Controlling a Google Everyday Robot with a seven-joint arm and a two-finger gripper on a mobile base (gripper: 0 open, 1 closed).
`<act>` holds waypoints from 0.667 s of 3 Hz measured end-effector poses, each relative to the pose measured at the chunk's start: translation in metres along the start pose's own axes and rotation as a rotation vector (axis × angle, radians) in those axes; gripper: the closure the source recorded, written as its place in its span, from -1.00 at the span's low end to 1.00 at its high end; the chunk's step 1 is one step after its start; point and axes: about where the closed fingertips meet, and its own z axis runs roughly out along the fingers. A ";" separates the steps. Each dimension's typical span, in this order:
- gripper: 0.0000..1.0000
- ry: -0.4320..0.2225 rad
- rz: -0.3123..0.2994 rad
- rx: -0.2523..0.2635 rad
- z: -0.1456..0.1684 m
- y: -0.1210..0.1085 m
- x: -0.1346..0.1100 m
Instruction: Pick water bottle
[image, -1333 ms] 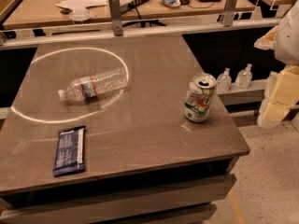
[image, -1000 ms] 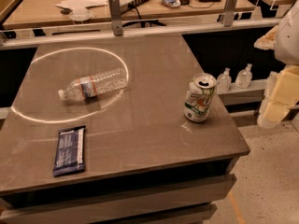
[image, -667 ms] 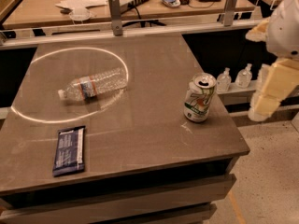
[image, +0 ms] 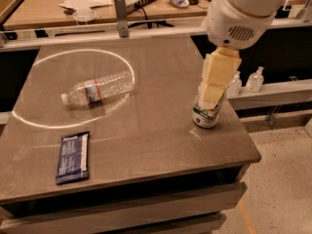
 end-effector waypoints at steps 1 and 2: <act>-1.00 -0.015 -0.046 -0.067 0.045 -0.014 -0.057; -1.00 -0.018 -0.092 -0.125 0.080 -0.023 -0.085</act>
Offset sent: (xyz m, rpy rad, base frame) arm 0.0812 0.1263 -0.0719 -0.0203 0.1656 0.1775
